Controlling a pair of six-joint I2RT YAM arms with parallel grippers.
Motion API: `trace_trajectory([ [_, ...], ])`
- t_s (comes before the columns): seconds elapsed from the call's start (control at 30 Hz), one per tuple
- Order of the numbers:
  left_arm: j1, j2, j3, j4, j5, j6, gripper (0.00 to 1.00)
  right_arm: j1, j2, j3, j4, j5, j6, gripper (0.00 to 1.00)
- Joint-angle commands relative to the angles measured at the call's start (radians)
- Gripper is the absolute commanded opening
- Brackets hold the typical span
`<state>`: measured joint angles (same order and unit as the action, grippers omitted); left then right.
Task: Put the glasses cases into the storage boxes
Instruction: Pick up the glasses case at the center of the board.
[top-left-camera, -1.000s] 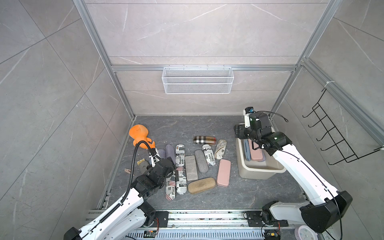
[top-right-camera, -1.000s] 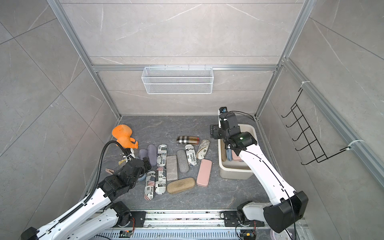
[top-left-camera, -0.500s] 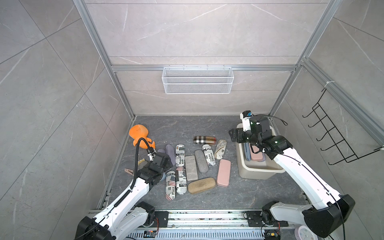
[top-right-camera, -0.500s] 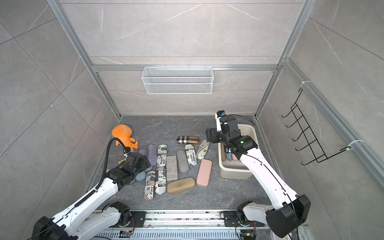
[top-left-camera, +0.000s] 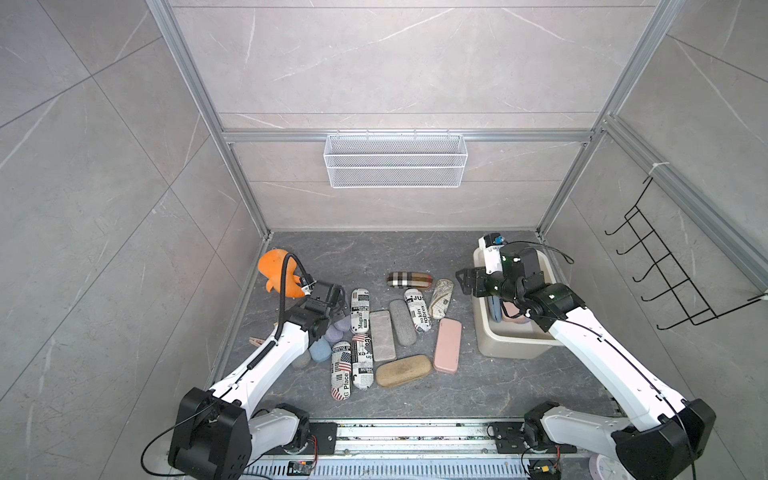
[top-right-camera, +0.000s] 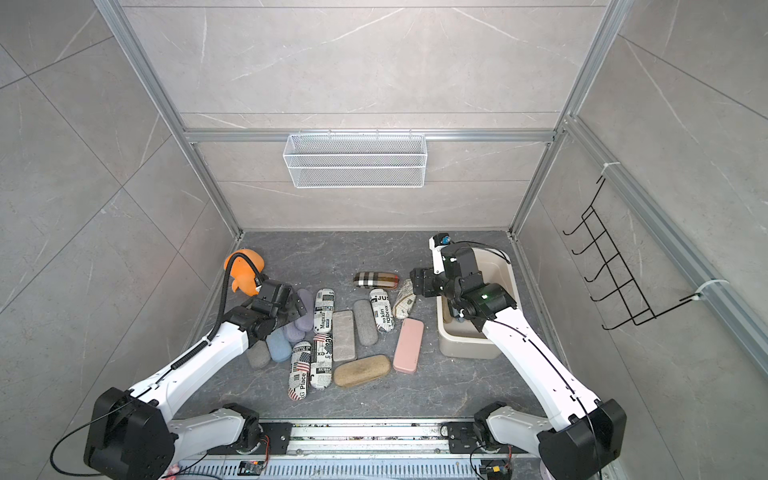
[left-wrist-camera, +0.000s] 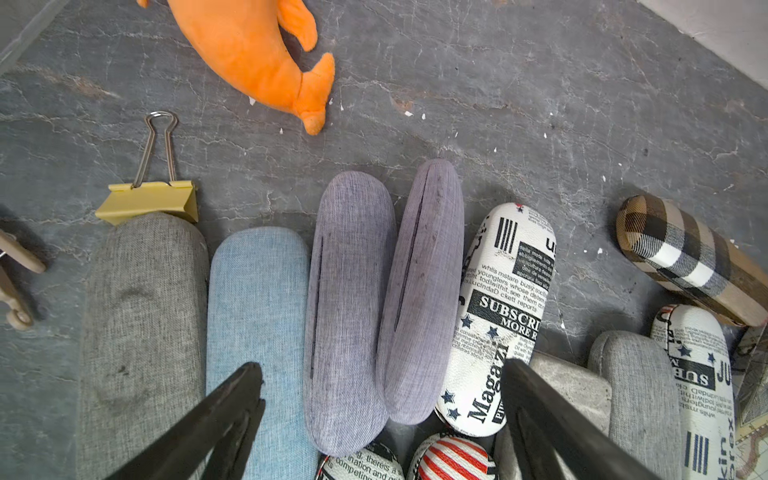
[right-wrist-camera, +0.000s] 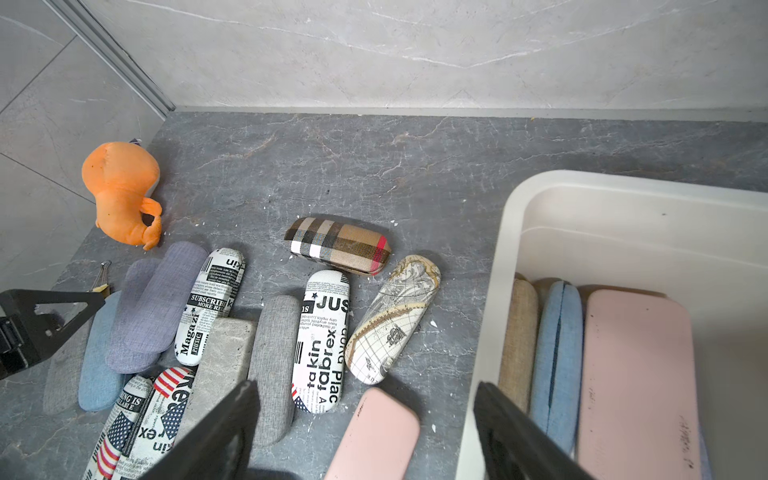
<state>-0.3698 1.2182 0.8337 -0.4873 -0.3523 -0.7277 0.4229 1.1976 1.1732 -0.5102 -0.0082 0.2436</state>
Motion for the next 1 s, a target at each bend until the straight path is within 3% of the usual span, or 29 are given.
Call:
trace_trajectory([
  [0.0, 0.027, 0.036, 0.06, -0.057, 0.049, 0.053, 0.92, 0.005, -0.023, -0.014, 0.03, -0.011, 0.017, 0.84],
  [0.97, 0.064, 0.258, 0.168, -0.08, 0.031, 0.127, 0.89, 0.008, -0.024, -0.036, 0.04, -0.036, 0.025, 0.84],
])
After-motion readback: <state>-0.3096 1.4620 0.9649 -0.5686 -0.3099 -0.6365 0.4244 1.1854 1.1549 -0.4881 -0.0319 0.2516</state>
